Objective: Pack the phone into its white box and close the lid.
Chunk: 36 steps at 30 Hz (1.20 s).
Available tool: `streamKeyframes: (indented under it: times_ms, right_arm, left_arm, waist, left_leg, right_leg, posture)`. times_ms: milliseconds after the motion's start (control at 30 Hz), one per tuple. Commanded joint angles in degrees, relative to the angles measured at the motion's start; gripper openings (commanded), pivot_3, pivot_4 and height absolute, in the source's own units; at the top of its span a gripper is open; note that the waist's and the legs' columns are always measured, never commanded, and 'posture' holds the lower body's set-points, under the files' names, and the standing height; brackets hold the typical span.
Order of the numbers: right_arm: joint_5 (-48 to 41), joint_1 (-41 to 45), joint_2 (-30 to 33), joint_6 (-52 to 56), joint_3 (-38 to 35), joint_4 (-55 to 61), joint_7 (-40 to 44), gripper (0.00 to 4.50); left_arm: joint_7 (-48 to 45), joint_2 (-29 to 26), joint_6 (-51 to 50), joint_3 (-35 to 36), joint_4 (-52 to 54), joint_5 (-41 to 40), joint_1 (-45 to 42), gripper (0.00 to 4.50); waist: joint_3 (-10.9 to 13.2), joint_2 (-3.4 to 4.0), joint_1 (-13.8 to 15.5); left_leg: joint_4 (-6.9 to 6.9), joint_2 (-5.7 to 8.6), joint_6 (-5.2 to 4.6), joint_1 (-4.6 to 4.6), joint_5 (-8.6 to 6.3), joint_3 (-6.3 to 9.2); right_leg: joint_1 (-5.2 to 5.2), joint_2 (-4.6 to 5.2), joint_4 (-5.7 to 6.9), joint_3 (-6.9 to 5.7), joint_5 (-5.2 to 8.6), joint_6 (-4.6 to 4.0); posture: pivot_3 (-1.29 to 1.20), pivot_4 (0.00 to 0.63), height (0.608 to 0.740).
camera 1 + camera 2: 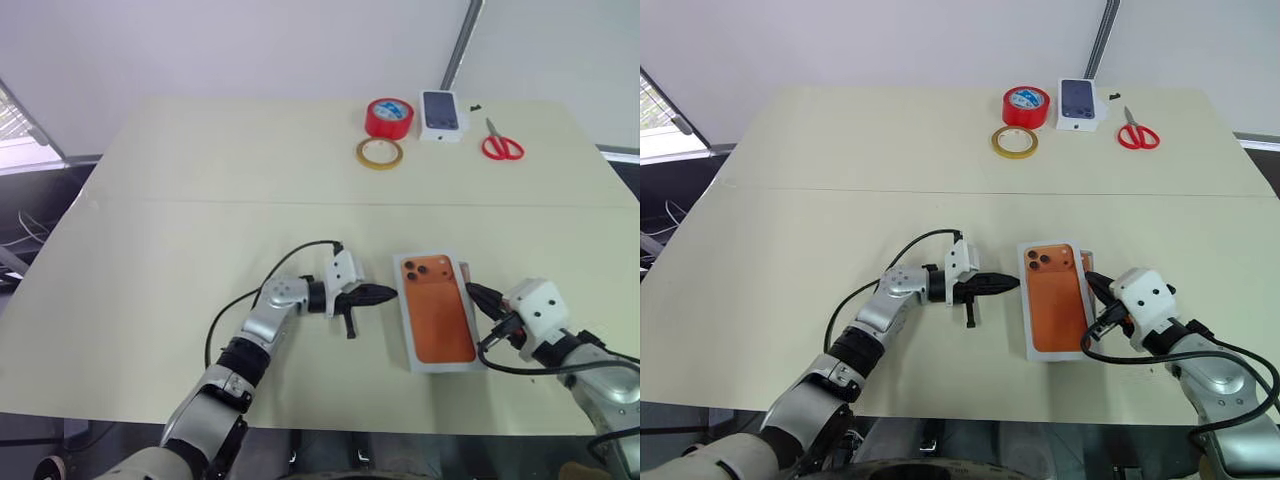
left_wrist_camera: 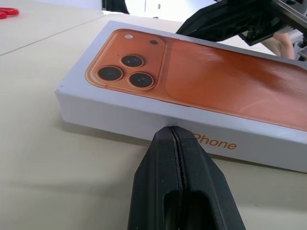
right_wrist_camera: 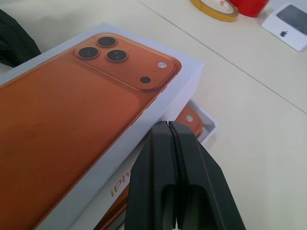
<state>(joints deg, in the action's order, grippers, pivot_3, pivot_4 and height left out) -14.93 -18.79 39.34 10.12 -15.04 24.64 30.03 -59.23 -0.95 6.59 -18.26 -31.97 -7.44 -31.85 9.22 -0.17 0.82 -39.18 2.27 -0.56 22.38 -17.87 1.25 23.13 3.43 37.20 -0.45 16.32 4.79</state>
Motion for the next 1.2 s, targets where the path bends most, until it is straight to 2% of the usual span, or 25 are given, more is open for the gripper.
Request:
streamKeyframes:
  times_ms: [33,667,1000,1200]
  right_arm:
    - [0.5,0.7,-0.5,0.2,0.3,3.1,0.5,0.03]
    - [5.0,1.0,-3.7,2.1,-0.4,3.4,-1.2,0.03]
    - [5.3,-1.0,-3.8,1.9,-2.1,4.0,-0.8,0.03]
    - [7.2,0.0,-4.2,1.7,0.5,3.7,-0.9,0.03]
  left_arm:
    - [1.1,2.5,1.1,0.4,0.2,-0.4,-2.4,0.0]
    - [1.3,5.9,3.9,1.9,-7.9,0.7,-8.3,0.0]
    - [1.0,6.6,5.5,0.9,-8.7,2.5,-7.3,0.0]
    - [3.1,6.8,5.6,2.2,-11.0,3.0,-8.0,0.0]
  waist:
    - [0.0,0.0,0.0]
    - [0.0,0.0,-0.1]
    - [0.0,0.01,0.0]
    - [0.0,0.01,-0.1]
  left_leg:
    - [0.0,0.0,0.0,0.0,0.0,0.0]
    - [0.0,0.02,0.02,0.0,0.01,-0.01]
    - [0.0,0.02,0.02,-0.01,0.01,-0.01]
    - [-0.01,0.02,0.02,-0.01,0.01,-0.02]
  right_leg:
    - [0.0,0.0,0.0,0.0,0.0,0.0]
    - [0.02,-0.02,0.04,-0.01,0.0,0.0]
    - [0.02,-0.04,0.06,-0.01,0.0,0.01]
    - [0.02,-0.05,0.08,-0.01,0.0,0.01]
  posture:
    - [0.0,0.15,0.74]
    - [0.0,0.15,0.74]
    - [0.0,0.15,0.74]
    - [0.0,0.15,0.74]
